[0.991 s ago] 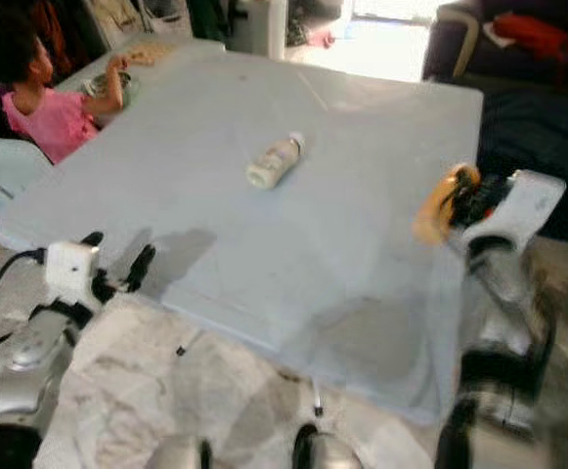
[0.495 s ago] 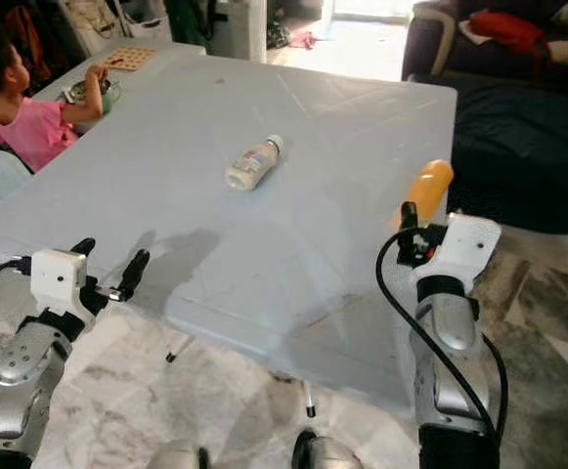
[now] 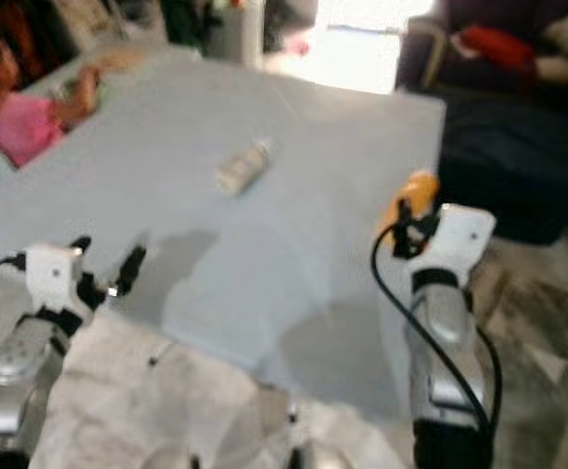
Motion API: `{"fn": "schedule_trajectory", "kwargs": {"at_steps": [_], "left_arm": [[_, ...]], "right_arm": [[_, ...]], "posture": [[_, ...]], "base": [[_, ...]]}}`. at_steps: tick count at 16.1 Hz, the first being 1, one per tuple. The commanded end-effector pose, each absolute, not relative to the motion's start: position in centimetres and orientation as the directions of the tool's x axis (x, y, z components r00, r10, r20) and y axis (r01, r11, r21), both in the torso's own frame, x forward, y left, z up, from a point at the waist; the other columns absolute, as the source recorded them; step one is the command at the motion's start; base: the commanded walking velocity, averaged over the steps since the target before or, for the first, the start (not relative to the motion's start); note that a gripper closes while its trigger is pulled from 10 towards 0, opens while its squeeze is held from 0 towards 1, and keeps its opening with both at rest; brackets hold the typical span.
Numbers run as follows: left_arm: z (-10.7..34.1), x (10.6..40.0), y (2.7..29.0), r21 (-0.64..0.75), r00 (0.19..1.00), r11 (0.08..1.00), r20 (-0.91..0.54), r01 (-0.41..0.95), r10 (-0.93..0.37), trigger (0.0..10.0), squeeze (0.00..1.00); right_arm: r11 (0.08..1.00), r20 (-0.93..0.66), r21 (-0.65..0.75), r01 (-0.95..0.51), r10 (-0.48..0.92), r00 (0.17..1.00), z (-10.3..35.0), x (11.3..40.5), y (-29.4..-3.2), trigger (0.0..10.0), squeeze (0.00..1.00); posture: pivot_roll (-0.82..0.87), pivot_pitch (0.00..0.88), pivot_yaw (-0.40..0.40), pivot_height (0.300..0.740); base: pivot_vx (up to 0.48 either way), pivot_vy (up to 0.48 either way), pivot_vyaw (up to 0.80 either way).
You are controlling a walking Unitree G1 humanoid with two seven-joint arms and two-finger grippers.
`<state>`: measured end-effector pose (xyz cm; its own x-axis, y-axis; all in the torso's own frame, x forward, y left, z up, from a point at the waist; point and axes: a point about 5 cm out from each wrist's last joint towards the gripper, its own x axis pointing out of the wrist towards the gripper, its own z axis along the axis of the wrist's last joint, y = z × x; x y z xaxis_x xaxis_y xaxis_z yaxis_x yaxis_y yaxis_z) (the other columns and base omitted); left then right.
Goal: Restocking fridge
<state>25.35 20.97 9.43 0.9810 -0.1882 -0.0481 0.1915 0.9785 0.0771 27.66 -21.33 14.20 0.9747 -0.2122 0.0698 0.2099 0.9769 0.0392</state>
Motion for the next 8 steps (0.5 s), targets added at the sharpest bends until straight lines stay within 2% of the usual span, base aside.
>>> {"fn": "schedule_trajectory", "kwargs": {"at_steps": [1, 3, 8], "left_arm": [[9.3, 25.5, 20.5, 0.076, 0.977, 0.975, -0.058, 0.208, -0.204, 10.0, 0.00], [9.4, 25.9, 20.3, 0.073, 0.977, 0.975, -0.055, 0.208, -0.204, 10.0, 0.00], [9.9, 26.1, 20.5, 0.095, 0.980, 0.975, -0.026, 0.199, -0.197, 10.0, 0.00]], "right_arm": [[0.975, 0.085, 0.031, 0.222, -0.224, 0.971, 14.8, 27.6, -21.6, 10.0, 0.00], [0.975, 0.088, 0.031, 0.218, -0.220, 0.972, 14.9, 27.8, -21.4, 10.0, 0.00], [0.988, 0.105, 0.023, 0.154, -0.156, 0.982, 15.5, 28.7, -20.6, 10.0, 0.00]], "posture": [[0.01, 0.000, 0.015, 0.740], [0.01, 0.000, 0.017, 0.740], [0.02, 0.000, 0.009, 0.740]], "base": [[0.000, -0.401, 0.00], [0.000, -0.360, 0.00], [0.000, 0.000, 0.00]]}}
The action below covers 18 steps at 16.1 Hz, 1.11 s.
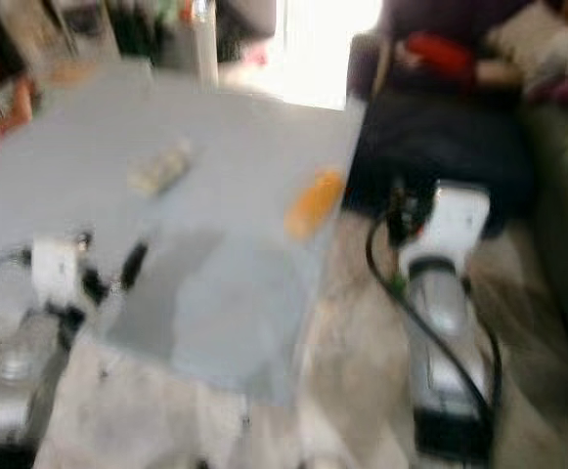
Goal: Restocking fridge
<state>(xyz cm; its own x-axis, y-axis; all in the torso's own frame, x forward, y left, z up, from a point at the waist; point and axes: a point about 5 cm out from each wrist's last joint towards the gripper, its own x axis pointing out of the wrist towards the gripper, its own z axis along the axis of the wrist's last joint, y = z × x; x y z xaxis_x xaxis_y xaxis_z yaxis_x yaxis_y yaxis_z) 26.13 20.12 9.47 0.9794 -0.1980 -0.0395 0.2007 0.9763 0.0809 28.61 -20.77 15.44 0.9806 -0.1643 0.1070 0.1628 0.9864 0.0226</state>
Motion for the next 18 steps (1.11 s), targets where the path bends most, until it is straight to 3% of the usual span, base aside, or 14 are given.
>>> {"fn": "schedule_trajectory", "kwargs": {"at_steps": [1, 7, 13, 18], "left_arm": [[9.8, 26.1, 20.5, 0.092, 0.980, 0.975, -0.024, 0.200, -0.199, 10.0, 0.00], [10.4, 26.9, 19.9, 0.087, 0.976, 0.973, 0.019, 0.214, -0.217, 10.0, 0.00], [10.3, 26.2, 20.0, 0.076, 0.979, 0.976, 0.018, 0.202, -0.204, 10.0, 0.00], [10.1, 26.3, 19.7, 0.072, 0.973, 0.971, 0.005, 0.230, -0.231, 10.0, 0.00]], "right_arm": [[0.989, 0.107, 0.024, 0.147, -0.148, 0.983, 15.5, 28.8, -20.5, 10.0, 0.00], [0.993, 0.118, 0.014, 0.121, -0.122, 0.985, 15.5, 28.8, -19.9, 10.0, 0.00], [0.997, 0.096, 0.011, 0.071, -0.072, 0.993, 15.0, 28.9, -18.8, 10.0, 0.00], [0.986, 0.061, 0.005, 0.167, -0.167, 0.984, 14.5, 28.6, -20.0, 10.0, 0.00]], "posture": [[0.02, 0.000, 0.010, 0.740], [0.02, 0.000, 0.007, 0.740], [0.04, 0.000, -0.007, 0.740], [0.03, 0.012, 0.011, 0.740]], "base": [[0.000, 0.000, 0.00], [0.316, 0.000, 0.00], [0.463, 0.000, 0.68], [0.000, 0.000, 0.00]]}}
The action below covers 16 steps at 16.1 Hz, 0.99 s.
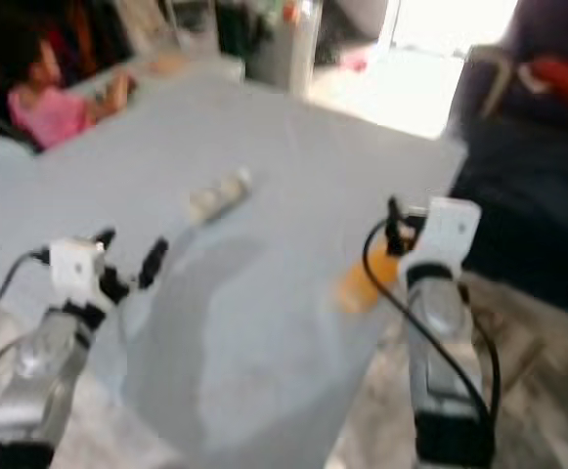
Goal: Restocking fridge
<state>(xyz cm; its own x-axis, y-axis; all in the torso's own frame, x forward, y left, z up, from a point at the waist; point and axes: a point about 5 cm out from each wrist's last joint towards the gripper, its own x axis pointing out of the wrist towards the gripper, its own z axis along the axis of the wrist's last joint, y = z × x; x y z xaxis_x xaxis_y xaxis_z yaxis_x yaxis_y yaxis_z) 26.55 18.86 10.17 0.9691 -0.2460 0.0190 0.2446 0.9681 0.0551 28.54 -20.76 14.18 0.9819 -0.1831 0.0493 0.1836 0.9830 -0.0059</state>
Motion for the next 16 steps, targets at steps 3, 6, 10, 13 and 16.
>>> {"fn": "schedule_trajectory", "kwargs": {"at_steps": [3, 6, 10, 13, 16], "left_arm": [[10.3, 26.6, 20.0, 0.079, 0.973, 0.970, 0.005, 0.229, -0.230, 10.0, 0.00], [10.2, 26.6, 19.7, 0.083, 0.970, 0.967, -0.002, 0.241, -0.242, 10.0, 0.00], [10.1, 26.9, 19.8, 0.090, 0.966, 0.962, -0.008, 0.257, -0.257, 10.0, 0.00], [10.2, 26.9, 19.8, 0.093, 0.965, 0.961, -0.007, 0.262, -0.263, 10.0, 0.00], [10.2, 27.1, 19.5, 0.094, 0.962, 0.958, -0.003, 0.271, -0.272, 10.0, 0.00]], "right_arm": [[0.967, 0.011, 0.008, 0.253, -0.253, 0.967, 13.9, 28.7, -21.2, 10.0, 0.00], [0.952, -0.095, 0.042, 0.302, -0.297, 0.950, 13.6, 29.6, -22.0, 10.0, 0.00], [0.934, -0.176, 0.127, 0.333, -0.309, 0.935, 13.5, 30.4, -22.1, 10.0, 0.00], [0.926, -0.196, 0.171, 0.336, -0.302, 0.933, 14.0, 30.7, -21.6, 10.0, 0.00], [0.932, -0.237, 0.238, 0.274, -0.218, 0.947, 14.3, 30.9, -19.9, 10.0, 0.00]], "posture": [[0.02, 0.011, 0.012, 0.740], [0.02, 0.014, 0.023, 0.740], [0.02, 0.014, 0.029, 0.740], [0.02, 0.013, 0.030, 0.740], [0.02, 0.009, 0.026, 0.740]], "base": [[0.000, 0.000, 0.00], [0.000, 0.000, 0.00], [0.000, 0.000, 0.00], [0.000, 0.000, 0.00], [0.000, 0.000, 0.00]]}}
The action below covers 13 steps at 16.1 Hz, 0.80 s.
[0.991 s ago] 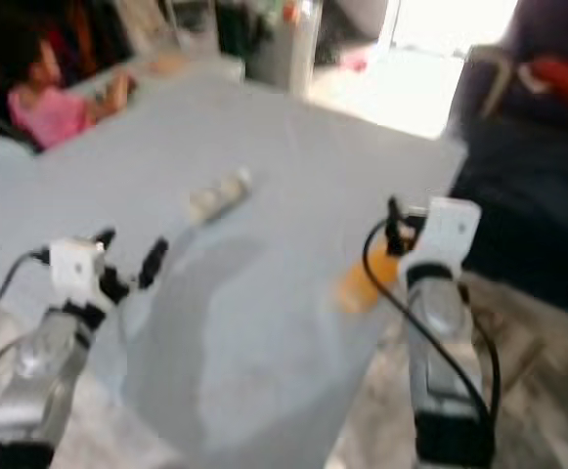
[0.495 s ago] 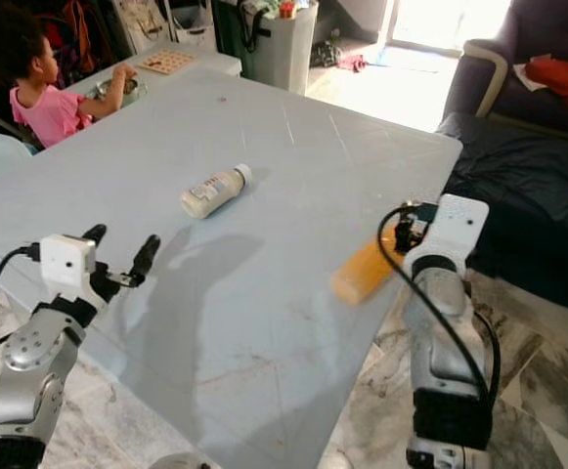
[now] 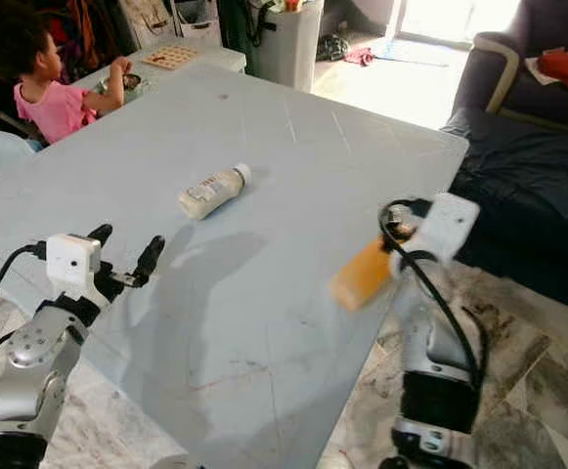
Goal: Restocking fridge
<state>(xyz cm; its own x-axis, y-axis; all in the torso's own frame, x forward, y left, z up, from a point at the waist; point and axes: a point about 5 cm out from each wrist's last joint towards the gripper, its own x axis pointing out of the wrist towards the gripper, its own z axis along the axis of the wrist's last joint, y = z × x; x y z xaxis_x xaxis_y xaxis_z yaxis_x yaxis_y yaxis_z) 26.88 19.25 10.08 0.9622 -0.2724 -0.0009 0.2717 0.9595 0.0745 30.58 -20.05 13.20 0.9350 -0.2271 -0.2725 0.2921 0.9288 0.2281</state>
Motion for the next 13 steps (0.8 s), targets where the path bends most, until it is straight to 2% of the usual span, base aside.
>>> {"fn": "schedule_trajectory", "kwargs": {"at_steps": [1, 4, 6, 9, 13], "left_arm": [[10.2, 27.1, 19.4, 0.094, 0.962, 0.958, -0.002, 0.272, -0.273, 10.0, 0.00], [10.3, 27.1, 19.4, 0.095, 0.962, 0.957, 0.000, 0.272, -0.274, 10.0, 0.00], [10.2, 27.1, 19.4, 0.094, 0.962, 0.958, 0.001, 0.273, -0.274, 10.0, 0.00], [10.1, 27.2, 19.0, 0.088, 0.960, 0.956, 0.004, 0.278, -0.280, 10.0, 0.00], [10.2, 27.4, 18.9, 0.088, 0.959, 0.955, 0.009, 0.282, -0.284, 10.0, 0.00]], "right_arm": [[0.929, -0.263, 0.242, 0.280, -0.215, 0.941, 14.2, 30.7, -19.5, 10.0, 0.00], [0.918, -0.347, 0.249, 0.309, -0.213, 0.913, 13.7, 29.7, -18.5, 10.0, 0.00], [0.909, -0.349, 0.231, 0.347, -0.255, 0.902, 14.1, 29.3, -19.1, 10.0, 0.00], [0.899, -0.265, 0.189, 0.395, -0.341, 0.902, 15.5, 29.6, -20.7, 10.0, 0.00], [0.868, -0.337, 0.232, 0.439, -0.352, 0.873, 14.9, 29.0, -20.9, 10.0, 0.00]], "posture": [[0.02, 0.006, 0.024, 0.740], [0.02, 0.006, 0.018, 0.740], [0.02, 0.006, 0.017, 0.740], [0.01, 0.003, 0.019, 0.740], [0.00, 0.005, 0.019, 0.740]], "base": [[0.000, 0.000, 0.00], [0.000, 0.000, 0.00], [0.000, 0.000, 0.00], [0.000, 0.000, 0.00], [0.000, 0.000, 0.00]]}}
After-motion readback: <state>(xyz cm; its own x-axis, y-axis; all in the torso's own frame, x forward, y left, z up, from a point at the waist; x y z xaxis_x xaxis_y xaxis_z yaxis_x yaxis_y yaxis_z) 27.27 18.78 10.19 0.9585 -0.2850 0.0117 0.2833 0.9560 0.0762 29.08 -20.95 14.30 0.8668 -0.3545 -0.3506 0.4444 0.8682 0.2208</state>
